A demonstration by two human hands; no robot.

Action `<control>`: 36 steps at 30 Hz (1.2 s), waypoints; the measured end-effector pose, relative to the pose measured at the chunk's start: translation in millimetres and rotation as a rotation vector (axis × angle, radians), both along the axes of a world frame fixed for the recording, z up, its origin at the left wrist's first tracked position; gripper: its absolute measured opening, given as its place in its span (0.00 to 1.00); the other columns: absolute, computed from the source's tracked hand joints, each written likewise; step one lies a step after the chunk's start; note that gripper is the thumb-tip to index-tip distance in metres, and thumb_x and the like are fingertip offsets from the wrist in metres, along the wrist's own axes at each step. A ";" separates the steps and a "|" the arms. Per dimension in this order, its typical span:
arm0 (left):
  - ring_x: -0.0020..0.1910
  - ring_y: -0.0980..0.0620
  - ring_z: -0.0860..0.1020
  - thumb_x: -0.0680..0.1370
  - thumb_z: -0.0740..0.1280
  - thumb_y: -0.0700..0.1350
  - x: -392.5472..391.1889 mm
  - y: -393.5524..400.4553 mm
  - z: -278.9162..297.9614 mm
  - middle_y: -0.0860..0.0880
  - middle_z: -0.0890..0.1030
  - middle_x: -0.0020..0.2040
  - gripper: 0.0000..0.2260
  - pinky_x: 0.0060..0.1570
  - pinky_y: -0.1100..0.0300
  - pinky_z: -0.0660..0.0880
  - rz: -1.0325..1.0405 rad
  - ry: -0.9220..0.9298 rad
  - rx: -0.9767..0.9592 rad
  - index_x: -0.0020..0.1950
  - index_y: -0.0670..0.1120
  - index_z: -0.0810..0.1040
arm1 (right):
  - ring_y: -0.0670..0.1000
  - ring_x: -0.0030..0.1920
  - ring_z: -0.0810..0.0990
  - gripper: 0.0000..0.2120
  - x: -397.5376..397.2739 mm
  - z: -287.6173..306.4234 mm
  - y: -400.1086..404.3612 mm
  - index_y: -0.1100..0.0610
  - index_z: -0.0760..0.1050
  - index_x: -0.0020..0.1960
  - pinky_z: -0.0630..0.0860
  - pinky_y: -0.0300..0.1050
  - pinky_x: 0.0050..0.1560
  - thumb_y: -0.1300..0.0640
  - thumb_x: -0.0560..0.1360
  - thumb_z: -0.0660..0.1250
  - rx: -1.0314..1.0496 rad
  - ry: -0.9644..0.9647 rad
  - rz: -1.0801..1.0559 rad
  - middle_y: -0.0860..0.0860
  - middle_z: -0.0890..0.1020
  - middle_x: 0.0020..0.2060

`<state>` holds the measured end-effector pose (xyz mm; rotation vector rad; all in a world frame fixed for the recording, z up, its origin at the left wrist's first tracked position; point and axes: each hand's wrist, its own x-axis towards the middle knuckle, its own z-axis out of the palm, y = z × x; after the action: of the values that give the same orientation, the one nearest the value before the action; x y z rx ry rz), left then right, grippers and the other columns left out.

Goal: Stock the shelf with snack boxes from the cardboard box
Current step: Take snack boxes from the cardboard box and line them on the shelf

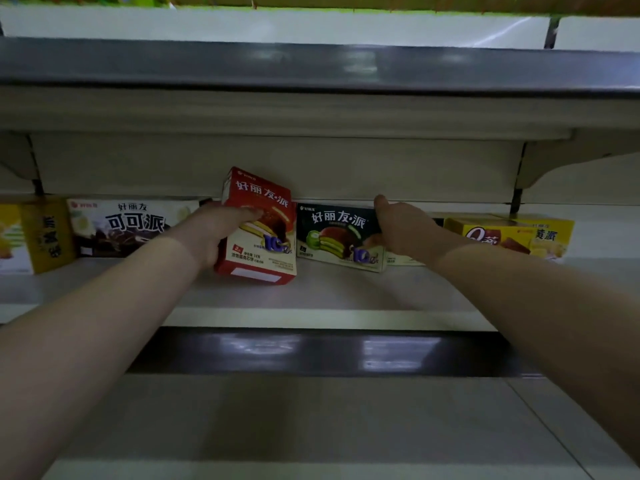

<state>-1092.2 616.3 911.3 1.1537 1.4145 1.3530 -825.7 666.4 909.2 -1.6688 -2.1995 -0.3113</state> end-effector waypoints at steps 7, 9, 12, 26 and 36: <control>0.43 0.42 0.82 0.74 0.73 0.42 4.1 3.9 -0.1 0.38 0.82 0.49 0.10 0.38 0.47 0.81 -0.006 0.003 0.014 0.53 0.43 0.76 | 0.60 0.56 0.77 0.33 3.3 -5.5 6.3 0.62 0.61 0.67 0.71 0.45 0.46 0.50 0.72 0.74 -0.025 0.181 0.070 0.61 0.78 0.55; 0.44 0.42 0.82 0.74 0.73 0.42 3.2 4.6 0.2 0.38 0.82 0.51 0.12 0.37 0.47 0.81 -0.012 0.015 0.013 0.55 0.42 0.76 | 0.60 0.56 0.77 0.32 2.7 -7.2 6.4 0.61 0.61 0.68 0.74 0.47 0.49 0.50 0.72 0.73 -0.019 0.195 0.074 0.61 0.78 0.56; 0.45 0.42 0.82 0.74 0.73 0.42 2.8 4.9 0.1 0.38 0.82 0.51 0.15 0.38 0.48 0.81 -0.022 0.020 0.019 0.58 0.42 0.76 | 0.60 0.57 0.76 0.32 5.8 -11.0 6.5 0.58 0.58 0.73 0.75 0.48 0.51 0.49 0.76 0.68 -0.016 0.204 0.095 0.60 0.78 0.59; 0.40 0.44 0.82 0.75 0.72 0.43 6.5 5.2 -3.1 0.40 0.82 0.46 0.14 0.31 0.49 0.81 -0.033 -0.022 -0.024 0.59 0.43 0.75 | 0.57 0.66 0.66 0.33 23.8 -3.7 -7.1 0.46 0.51 0.76 0.61 0.55 0.63 0.33 0.77 0.53 0.142 -0.206 -0.011 0.59 0.75 0.62; 0.39 0.45 0.81 0.76 0.71 0.42 13.1 0.9 -0.5 0.41 0.81 0.44 0.13 0.26 0.51 0.79 -0.018 -0.011 -0.017 0.58 0.42 0.75 | 0.59 0.67 0.66 0.35 13.6 4.7 -12.7 0.52 0.53 0.76 0.60 0.56 0.64 0.35 0.77 0.57 0.083 -0.252 -0.139 0.61 0.73 0.63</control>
<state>-1079.1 617.2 910.8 1.1433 1.4020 1.3304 -812.0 653.7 913.8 -1.8253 -2.2117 -0.6745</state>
